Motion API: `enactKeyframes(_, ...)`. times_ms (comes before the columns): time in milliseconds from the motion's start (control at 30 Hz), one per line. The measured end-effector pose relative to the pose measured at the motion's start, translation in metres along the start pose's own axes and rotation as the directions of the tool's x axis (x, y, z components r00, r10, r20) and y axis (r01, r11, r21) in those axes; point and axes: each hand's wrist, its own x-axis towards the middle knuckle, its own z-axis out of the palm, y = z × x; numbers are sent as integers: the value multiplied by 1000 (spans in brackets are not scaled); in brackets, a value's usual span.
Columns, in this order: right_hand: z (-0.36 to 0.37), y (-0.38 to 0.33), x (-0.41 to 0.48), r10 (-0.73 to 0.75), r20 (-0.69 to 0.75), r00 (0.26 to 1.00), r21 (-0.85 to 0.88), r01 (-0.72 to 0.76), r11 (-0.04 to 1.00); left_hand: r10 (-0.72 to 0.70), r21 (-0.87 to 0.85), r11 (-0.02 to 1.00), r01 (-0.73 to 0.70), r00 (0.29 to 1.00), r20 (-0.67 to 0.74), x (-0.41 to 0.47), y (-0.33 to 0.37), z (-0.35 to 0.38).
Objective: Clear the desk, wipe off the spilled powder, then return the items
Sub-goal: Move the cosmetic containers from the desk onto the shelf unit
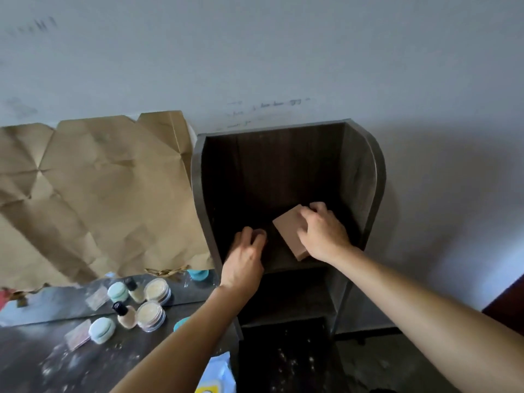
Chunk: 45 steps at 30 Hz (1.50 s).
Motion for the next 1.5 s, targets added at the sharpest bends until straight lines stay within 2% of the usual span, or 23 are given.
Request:
enactKeyframes(67, 0, 0, -6, -170, -19, 985, -145, 166, 975, 15, 15, 1000, -15, 1000, -14, -6, 0, 1)
enactKeyframes(167, -1, -3, -13, -341, 106, 934, -207, 356, 911, 24, 12, 1000, -24, 1000, -8, -9, -1, 3)
enactKeyframes(233, -2, -3, -15, -312, 174, 934, -270, 350, 897, 12, 2, 1000, -12, 1000, -4, -9, 1, 5)
enactKeyframes(400, -6, 8, -11, -175, 133, 975, -410, 215, 886, -3, 21, 1000, 3, 1000, 29, -6, 11, 10)
enactKeyframes(600, 2, 19, -9, -211, 128, 969, -441, 246, 863, 14, 16, 1000, -16, 992, 127, 13, 19, 16)
enactKeyframes(800, 5, 33, -5, -229, 132, 964, -346, 261, 901, 29, -56, 998, -15, 964, 264, 35, 17, 14)
enactKeyframes(933, 2, 30, -7, -209, 132, 969, -333, 242, 911, -27, -108, 992, 69, 937, 348, 40, 17, 1)
enactKeyframes(1033, -1, 27, -18, -275, 8, 961, -270, 267, 925, -53, -163, 982, 91, 972, 227, 22, 14, -12)
enactKeyframes(1100, 1, 21, -31, -374, -131, 918, -190, 347, 919, -19, -173, 984, 33, 996, 83, -1, 8, -21)
enactKeyframes(1200, 10, 0, -51, -478, -256, 840, -64, 479, 876, 36, -163, 986, -34, 999, 9, -44, -9, -39)
enactKeyframes(1300, 31, -38, -73, -509, -254, 823, -3, 525, 851, 42, -118, 992, -42, 999, -2, -97, -43, -56)
enactKeyframes(1500, 104, -142, -125, -478, -138, 867, 80, 491, 867, -189, -11, 981, 194, 968, 165, -212, -148, -91)
